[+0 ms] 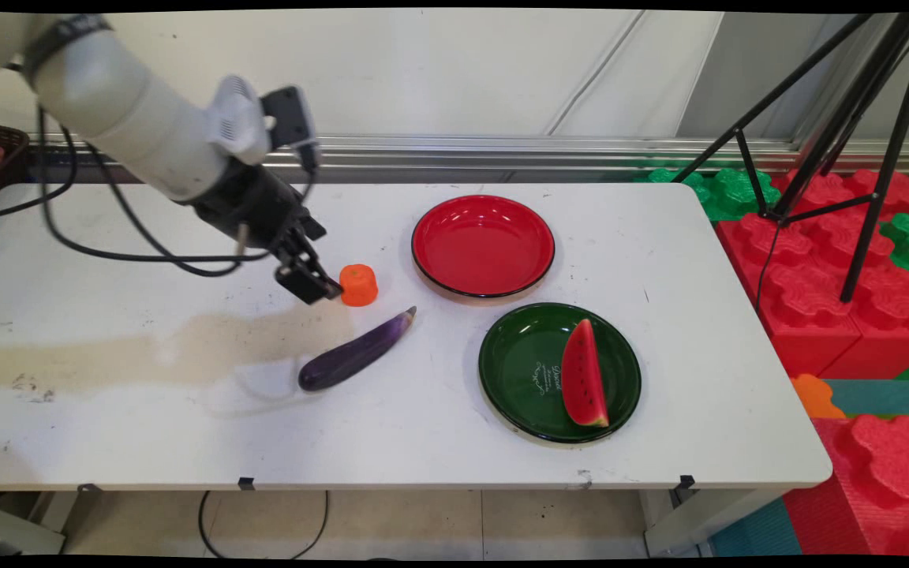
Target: Pick up the eggplant from the red plate
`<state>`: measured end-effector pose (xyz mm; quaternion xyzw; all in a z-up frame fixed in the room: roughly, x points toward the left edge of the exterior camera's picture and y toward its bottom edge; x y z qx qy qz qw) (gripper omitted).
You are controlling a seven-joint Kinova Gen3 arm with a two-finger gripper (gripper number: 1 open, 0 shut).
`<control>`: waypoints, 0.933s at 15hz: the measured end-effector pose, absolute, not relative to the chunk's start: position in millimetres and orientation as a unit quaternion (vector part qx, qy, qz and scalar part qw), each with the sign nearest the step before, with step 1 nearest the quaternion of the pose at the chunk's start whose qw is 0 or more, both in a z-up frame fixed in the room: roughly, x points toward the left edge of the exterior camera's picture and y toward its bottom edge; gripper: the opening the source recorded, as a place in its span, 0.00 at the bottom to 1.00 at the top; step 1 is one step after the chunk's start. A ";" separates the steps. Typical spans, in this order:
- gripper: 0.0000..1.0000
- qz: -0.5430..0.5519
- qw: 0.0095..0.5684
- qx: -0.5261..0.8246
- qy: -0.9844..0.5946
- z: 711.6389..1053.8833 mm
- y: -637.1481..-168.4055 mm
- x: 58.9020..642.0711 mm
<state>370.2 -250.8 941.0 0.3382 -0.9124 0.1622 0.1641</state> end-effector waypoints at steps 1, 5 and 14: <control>1.00 0.160 0.157 0.347 -0.911 937.4 -254.0 361.1; 1.00 0.149 0.131 0.375 -0.906 916.1 -267.0 330.4; 1.00 0.121 0.070 0.417 -0.898 851.7 -284.4 296.5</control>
